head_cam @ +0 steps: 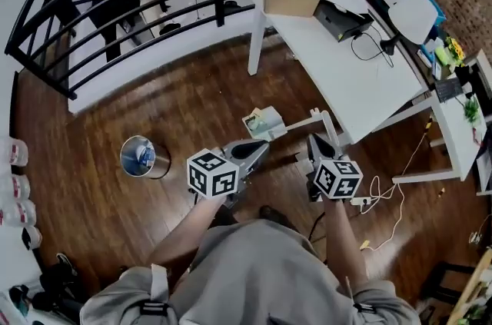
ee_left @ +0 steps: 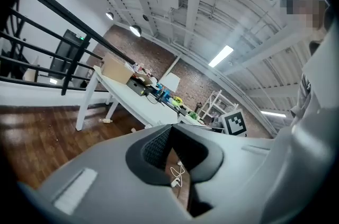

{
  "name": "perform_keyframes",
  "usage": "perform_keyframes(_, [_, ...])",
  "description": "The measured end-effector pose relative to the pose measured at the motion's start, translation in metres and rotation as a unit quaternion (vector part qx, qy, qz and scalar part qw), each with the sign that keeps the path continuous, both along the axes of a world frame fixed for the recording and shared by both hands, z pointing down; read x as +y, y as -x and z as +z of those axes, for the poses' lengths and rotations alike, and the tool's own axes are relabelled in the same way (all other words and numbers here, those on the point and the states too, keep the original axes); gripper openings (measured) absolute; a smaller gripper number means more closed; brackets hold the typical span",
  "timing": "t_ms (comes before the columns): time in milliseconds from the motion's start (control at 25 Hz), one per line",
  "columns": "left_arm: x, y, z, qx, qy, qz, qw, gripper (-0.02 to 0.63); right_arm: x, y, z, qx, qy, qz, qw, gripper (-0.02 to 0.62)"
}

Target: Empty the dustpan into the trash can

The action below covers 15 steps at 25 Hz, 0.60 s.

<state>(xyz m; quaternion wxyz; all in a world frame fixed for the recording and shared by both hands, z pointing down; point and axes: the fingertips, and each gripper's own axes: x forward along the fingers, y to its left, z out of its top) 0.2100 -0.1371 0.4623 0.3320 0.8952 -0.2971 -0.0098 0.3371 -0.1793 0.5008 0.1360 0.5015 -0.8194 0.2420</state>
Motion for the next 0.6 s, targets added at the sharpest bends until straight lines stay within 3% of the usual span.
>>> perform_keyframes(240, [-0.014,-0.02,0.012,0.002,0.015,0.096,0.9953,0.005,-0.002,-0.015,0.027,0.029,0.027,0.068,0.997,0.0])
perform_keyframes(600, [-0.032,-0.039,0.034,-0.038,0.033,0.144,0.9883,0.005,-0.055,-0.044,0.103,0.025,0.076,0.173,0.982,0.156])
